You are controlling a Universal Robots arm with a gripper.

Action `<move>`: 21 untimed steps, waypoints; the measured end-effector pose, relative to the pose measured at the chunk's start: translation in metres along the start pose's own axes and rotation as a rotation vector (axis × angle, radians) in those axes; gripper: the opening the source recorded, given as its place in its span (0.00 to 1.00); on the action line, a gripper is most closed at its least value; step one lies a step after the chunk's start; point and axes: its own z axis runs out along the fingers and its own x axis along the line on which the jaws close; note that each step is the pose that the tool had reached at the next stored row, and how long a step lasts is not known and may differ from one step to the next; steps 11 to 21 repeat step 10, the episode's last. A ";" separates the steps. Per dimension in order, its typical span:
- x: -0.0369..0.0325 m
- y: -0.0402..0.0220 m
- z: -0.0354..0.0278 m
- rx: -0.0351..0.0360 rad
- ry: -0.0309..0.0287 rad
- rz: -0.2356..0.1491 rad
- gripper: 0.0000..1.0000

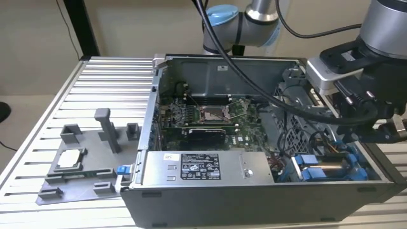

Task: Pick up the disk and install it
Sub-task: 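Insert the second disk wire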

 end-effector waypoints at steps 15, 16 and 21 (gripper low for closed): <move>0.0000 0.0000 -0.0001 -0.0003 0.0047 -0.001 0.00; 0.0000 0.0000 -0.0001 -0.0003 0.0047 -0.001 0.00; 0.0000 0.0000 -0.0001 -0.0003 0.0047 -0.001 0.00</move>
